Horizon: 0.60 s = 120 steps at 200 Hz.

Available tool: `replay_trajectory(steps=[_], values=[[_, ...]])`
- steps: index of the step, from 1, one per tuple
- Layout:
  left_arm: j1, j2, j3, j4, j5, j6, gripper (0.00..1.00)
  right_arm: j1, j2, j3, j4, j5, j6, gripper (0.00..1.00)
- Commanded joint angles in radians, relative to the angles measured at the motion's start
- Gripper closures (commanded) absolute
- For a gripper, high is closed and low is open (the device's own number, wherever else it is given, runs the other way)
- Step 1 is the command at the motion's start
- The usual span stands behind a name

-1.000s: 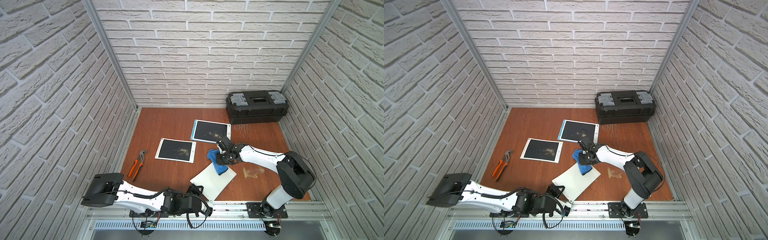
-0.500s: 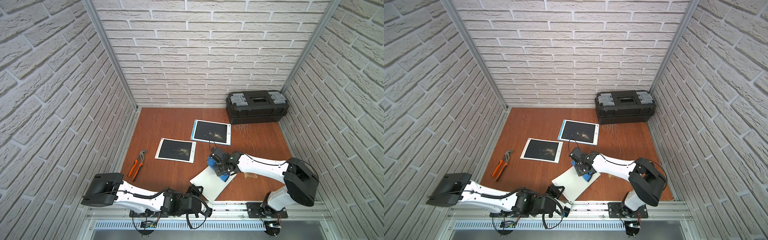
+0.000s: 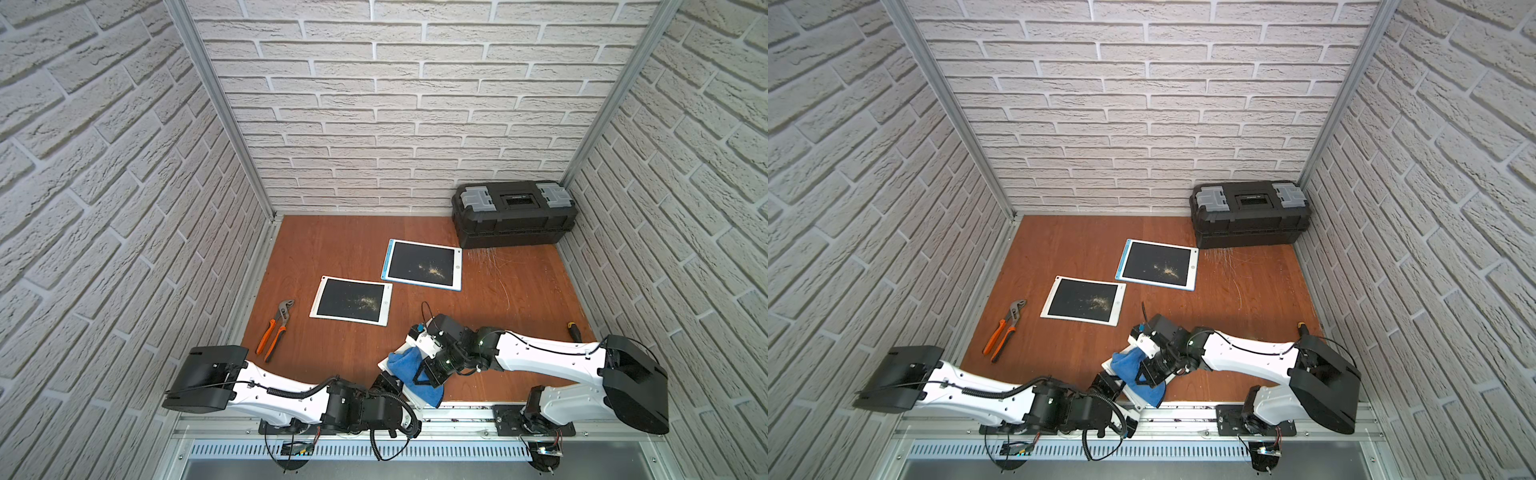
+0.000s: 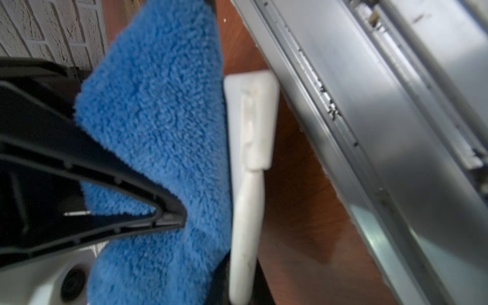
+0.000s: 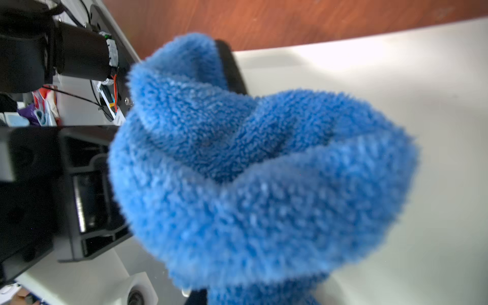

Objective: Wipe the drawing tablet
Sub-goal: Wipe the dirt from the drawing tablet.

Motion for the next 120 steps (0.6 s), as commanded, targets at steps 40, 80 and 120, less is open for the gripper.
replay_trajectory(steps=[40, 80, 120], values=[[0.001, -0.003, 0.033, -0.015, 0.001, -0.009, 1.00, -0.451, 0.047, -0.080, -0.328, 0.304, 0.042, 0.98], [-0.004, -0.019, 0.033, -0.025, -0.005, -0.013, 1.00, -0.490, 0.046, 0.004, -0.362, 0.410, 0.068, 0.97], [-0.007, -0.020, 0.037, -0.032, -0.011, -0.011, 1.00, -0.367, 0.019, 0.086, -0.333, 0.387, 0.041, 0.97]])
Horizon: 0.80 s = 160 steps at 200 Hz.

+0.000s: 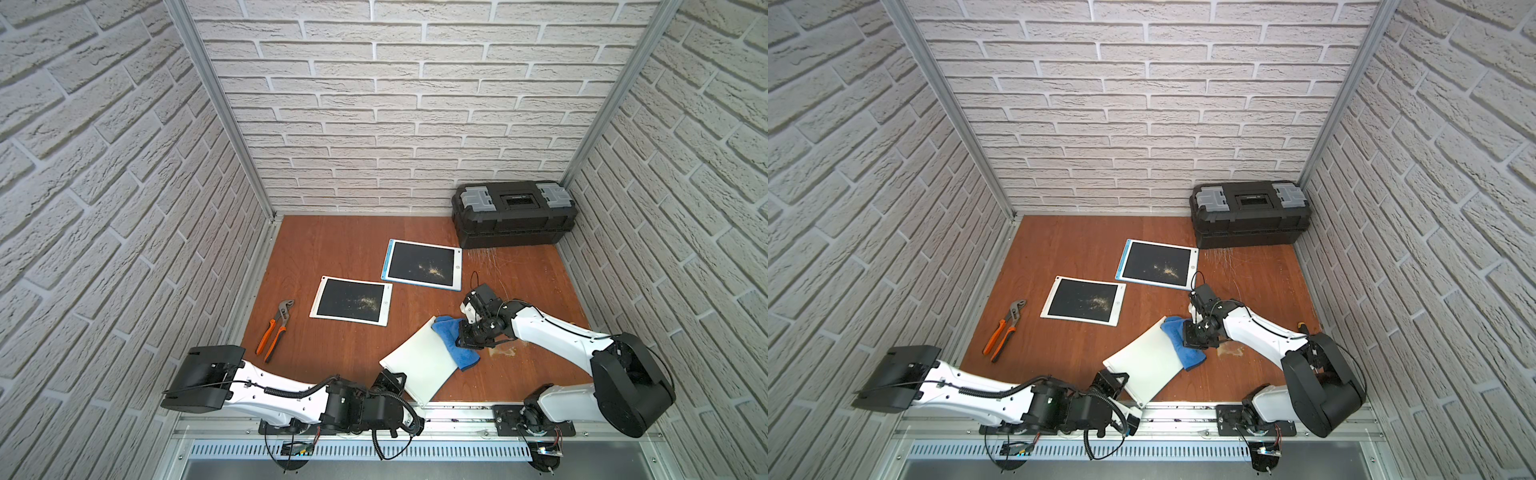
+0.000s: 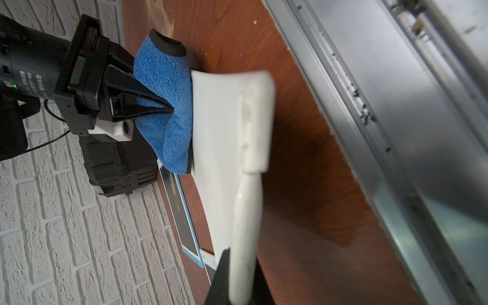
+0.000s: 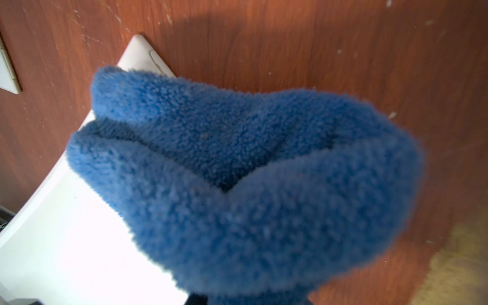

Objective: Wipe the drawing tablet
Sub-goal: Wipe the dirt from the drawing tablet.

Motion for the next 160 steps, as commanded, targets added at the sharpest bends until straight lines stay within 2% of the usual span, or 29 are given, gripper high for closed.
replay_trajectory(steps=[1, 21, 45, 59, 86, 109, 134, 147, 160], values=[[-0.002, -0.004, 0.017, -0.033, 0.017, -0.008, 1.00, 0.090, 0.008, 0.043, -0.062, 0.130, -0.012, 0.97], [-0.002, 0.000, 0.018, -0.035, 0.016, -0.009, 1.00, 0.227, 0.048, 0.113, -0.058, 0.091, -0.039, 0.97], [-0.004, 0.006, 0.017, -0.029, 0.015, -0.009, 1.00, 0.340, 0.104, 0.142, 0.027, -0.149, -0.062, 0.97], [-0.005, 0.010, 0.019, -0.029, 0.014, -0.009, 1.00, 0.405, 0.118, 0.144, 0.054, -0.216, -0.082, 0.97], [-0.004, 0.008, 0.020, -0.027, 0.014, -0.009, 1.00, 0.463, 0.114, 0.109, 0.116, -0.326, -0.098, 0.97], [-0.005, 0.010, 0.026, -0.036, 0.013, -0.011, 1.00, 0.410, 0.149, 0.101, 0.077, -0.204, -0.093, 0.97], [-0.012, 0.011, 0.032, -0.046, 0.006, -0.016, 1.00, 0.215, 0.236, 0.094, 0.057, -0.060, -0.042, 0.97], [-0.016, 0.013, 0.034, -0.048, 0.002, -0.021, 1.00, 0.130, 0.264, 0.114, 0.031, 0.058, -0.029, 0.97], [-0.019, 0.013, 0.037, -0.054, -0.002, -0.026, 1.00, 0.099, 0.268, 0.157, -0.026, 0.213, -0.010, 0.97]])
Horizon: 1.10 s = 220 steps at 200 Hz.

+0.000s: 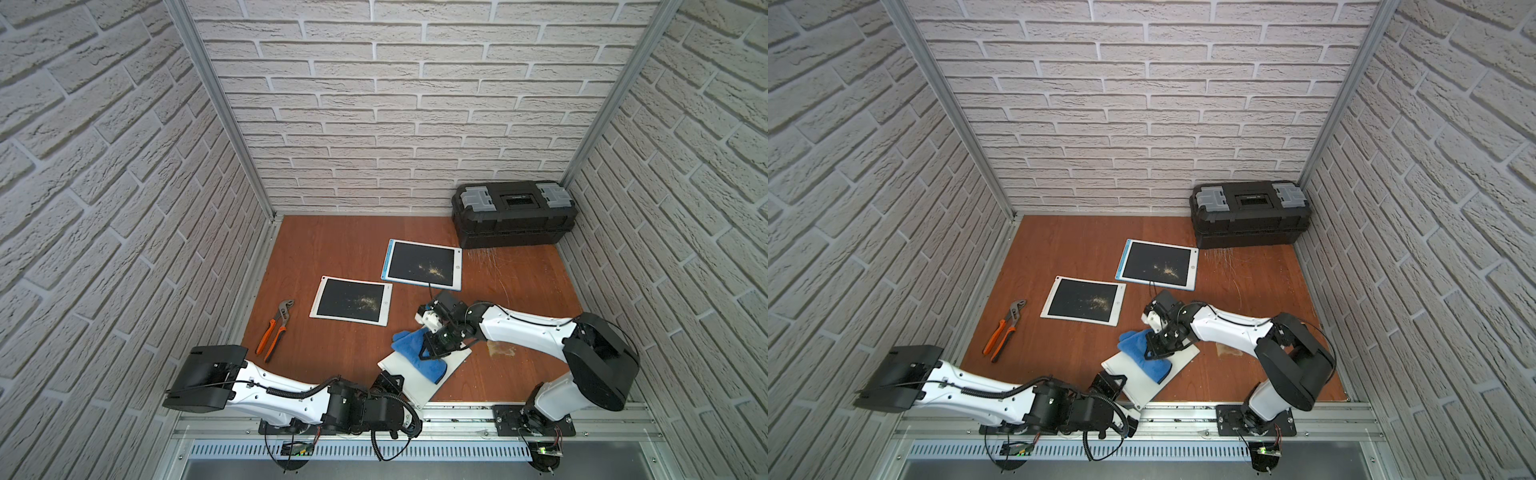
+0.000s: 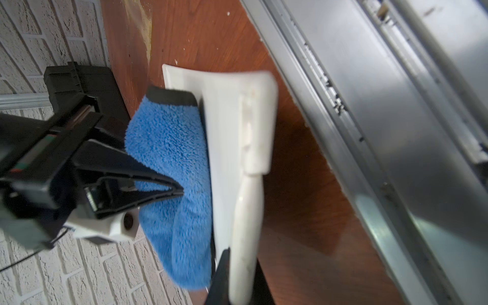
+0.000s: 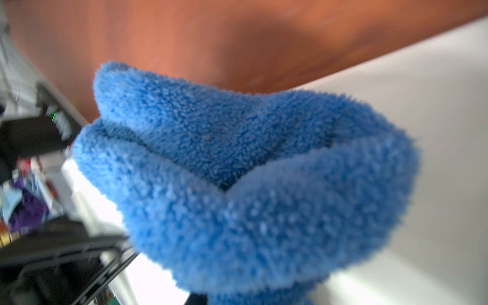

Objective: Wipe the drawing tablet
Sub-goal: Wipe the dirt from the drawing tablet, then place the drawing tablet at the center of the board.

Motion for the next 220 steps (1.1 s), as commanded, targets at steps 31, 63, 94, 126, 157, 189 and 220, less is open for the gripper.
replay_trajectory(steps=[31, 63, 94, 126, 157, 189, 220], values=[[-0.013, -0.016, 0.042, -0.038, -0.019, -0.040, 1.00, -0.092, -0.024, 0.050, -0.265, 0.662, 0.121, 0.98], [-0.008, -0.045, 0.058, -0.043, -0.060, -0.104, 1.00, -0.109, -0.156, 0.054, -0.351, 0.824, 0.152, 0.97], [0.070, -0.099, 0.167, -0.144, -0.057, -0.260, 1.00, -0.199, -0.273, 0.047, -0.340, 0.848, 0.137, 0.97], [0.303, -0.222, 0.347, -0.305, 0.223, -0.479, 1.00, -0.325, -0.374, 0.039, -0.301, 0.816, 0.122, 0.97], [0.654, -0.303, 0.467, -0.328, 0.729, -0.670, 1.00, -0.382, -0.450, 0.009, -0.262, 0.852, 0.122, 0.97], [1.021, -0.214, 0.632, -0.378, 1.069, -0.811, 1.00, -0.410, -0.477, -0.027, -0.227, 0.879, 0.107, 0.97], [1.427, -0.024, 0.746, -0.276, 1.417, -1.032, 1.00, -0.419, -0.483, -0.056, -0.202, 0.884, 0.101, 0.97]])
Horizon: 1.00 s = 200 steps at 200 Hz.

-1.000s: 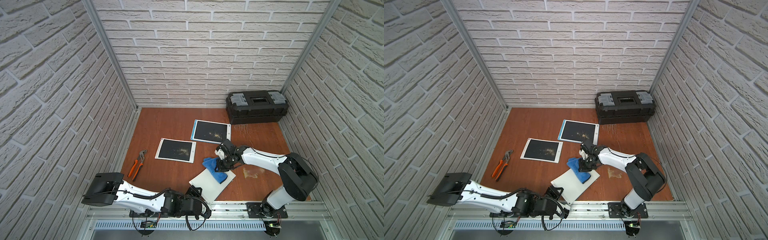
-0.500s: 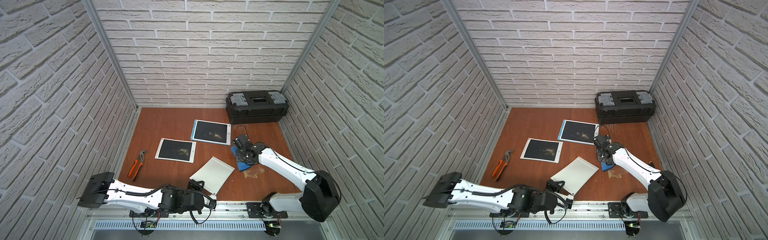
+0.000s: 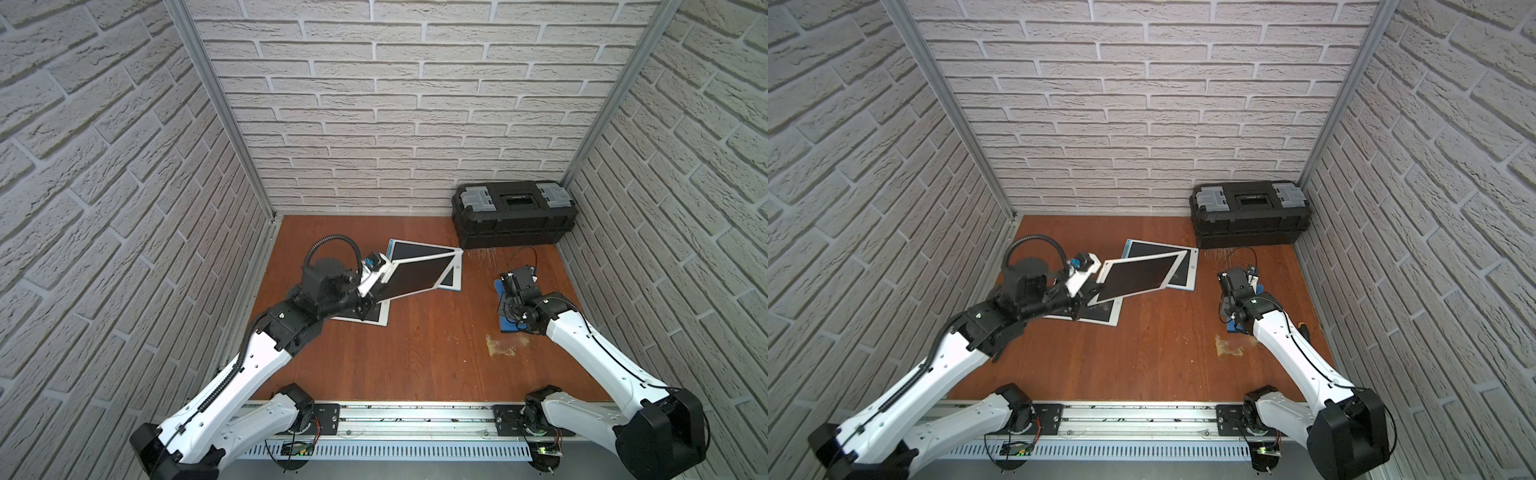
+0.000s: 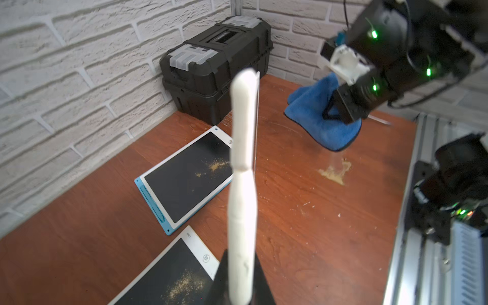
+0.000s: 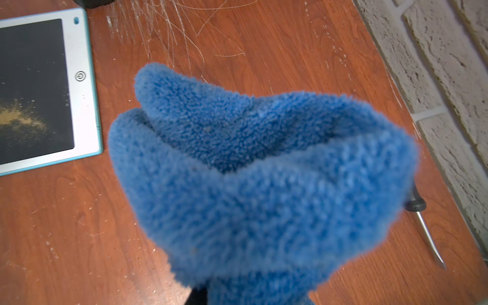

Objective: Wipe the drawing tablet
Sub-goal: Place the drawing tablet at the center of the board.

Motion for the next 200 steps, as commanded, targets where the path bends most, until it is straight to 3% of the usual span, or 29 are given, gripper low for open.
replay_trajectory(steps=[1, 16, 31, 59, 81, 114, 142, 157, 182, 200], values=[[0.241, 0.129, 0.085, 0.094, 0.375, -0.254, 1.00, -0.008, -0.020, -0.019, 0.053, 0.035, -0.011, 0.97], [0.394, 0.280, 0.161, 0.158, 0.522, -0.402, 1.00, -0.008, -0.032, -0.038, 0.073, 0.030, -0.014, 0.97], [0.473, 0.423, 0.251, 0.212, 0.663, -0.474, 1.00, -0.009, -0.047, -0.054, 0.079, 0.031, -0.013, 0.97], [0.525, 0.607, 0.493, -0.100, 0.593, -0.255, 1.00, -0.012, -0.079, -0.082, 0.093, 0.029, -0.009, 0.97], [0.627, 0.743, 0.545, -0.077, 0.713, -0.320, 1.00, -0.011, -0.090, -0.099, 0.103, 0.024, -0.011, 0.97], [0.723, 0.862, 0.563, -0.088, 0.800, -0.323, 1.00, -0.012, -0.087, -0.118, 0.123, 0.010, -0.010, 0.97], [0.766, 0.980, 0.666, -0.354, 0.833, -0.132, 1.00, -0.011, -0.071, -0.117, 0.130, -0.005, -0.011, 0.97], [0.782, 1.029, 0.694, -0.397, 0.860, -0.094, 1.00, -0.011, -0.068, -0.117, 0.135, -0.015, -0.013, 0.97], [0.783, 1.112, 0.778, -0.535, 0.833, -0.004, 1.00, -0.011, -0.066, -0.120, 0.138, -0.018, -0.014, 0.97], [0.782, 1.185, 0.842, -0.634, 0.749, 0.062, 1.00, -0.010, -0.065, -0.122, 0.140, -0.021, -0.015, 0.97]])
